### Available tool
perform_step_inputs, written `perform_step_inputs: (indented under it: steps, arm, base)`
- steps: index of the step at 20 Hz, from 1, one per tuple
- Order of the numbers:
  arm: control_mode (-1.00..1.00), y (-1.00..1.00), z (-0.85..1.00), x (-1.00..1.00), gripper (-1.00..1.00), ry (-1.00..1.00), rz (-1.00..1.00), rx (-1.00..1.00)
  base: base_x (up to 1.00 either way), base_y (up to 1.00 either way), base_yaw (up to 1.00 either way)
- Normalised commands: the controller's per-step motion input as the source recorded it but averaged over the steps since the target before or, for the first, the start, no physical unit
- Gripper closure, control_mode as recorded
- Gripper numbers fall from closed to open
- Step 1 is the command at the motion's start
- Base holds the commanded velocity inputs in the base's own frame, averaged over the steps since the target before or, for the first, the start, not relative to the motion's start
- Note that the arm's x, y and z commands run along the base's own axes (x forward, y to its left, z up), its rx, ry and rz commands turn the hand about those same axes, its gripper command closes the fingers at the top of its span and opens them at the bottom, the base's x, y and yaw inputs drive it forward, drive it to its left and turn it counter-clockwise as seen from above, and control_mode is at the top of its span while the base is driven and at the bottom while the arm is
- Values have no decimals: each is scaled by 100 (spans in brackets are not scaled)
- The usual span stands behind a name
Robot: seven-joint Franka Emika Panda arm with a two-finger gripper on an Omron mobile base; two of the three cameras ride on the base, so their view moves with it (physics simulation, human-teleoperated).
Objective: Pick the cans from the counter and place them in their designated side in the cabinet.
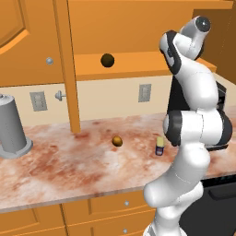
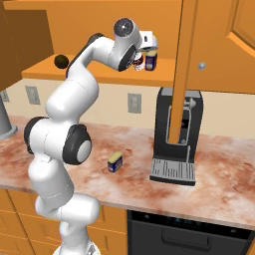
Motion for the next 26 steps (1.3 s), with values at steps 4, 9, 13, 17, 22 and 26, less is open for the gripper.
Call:
perform_step_inputs:
  steps: [4,9,13,17,22,26]
  arm:
    - [-100,0,0,36,-100,-13,8,0]
    - [-100,0,1,14,-100,-17,9,0]
    - [-100,-1,8,0,-100,-19,10,0]
    - [-100,0,18,0,-100,-21,10,0]
    - [-100,34,31,-9,-100,-13,7,-4]
    - [-100,44,22,-29,-100,-9,7,-11]
  base:
    - [0,0,0]
    - [0,0,0]
    - [0,0,0]
    - [0,0,0]
    - [0,0,0]
    - [0,0,0]
